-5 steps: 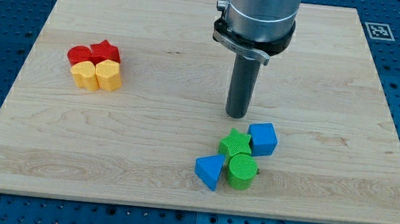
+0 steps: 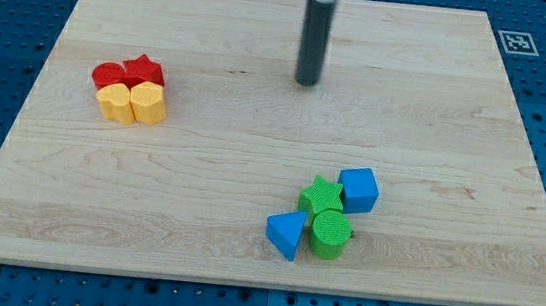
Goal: Separate the group of blocks
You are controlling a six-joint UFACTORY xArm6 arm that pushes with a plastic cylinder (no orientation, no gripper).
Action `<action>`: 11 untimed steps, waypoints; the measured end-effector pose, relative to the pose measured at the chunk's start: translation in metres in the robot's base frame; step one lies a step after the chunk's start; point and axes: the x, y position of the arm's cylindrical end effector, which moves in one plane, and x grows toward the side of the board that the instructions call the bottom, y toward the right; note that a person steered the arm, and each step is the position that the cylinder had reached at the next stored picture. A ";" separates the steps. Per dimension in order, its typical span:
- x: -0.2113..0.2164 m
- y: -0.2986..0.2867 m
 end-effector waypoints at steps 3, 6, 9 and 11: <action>-0.043 -0.247; 0.061 -0.272; 0.041 -0.146; 0.054 -0.133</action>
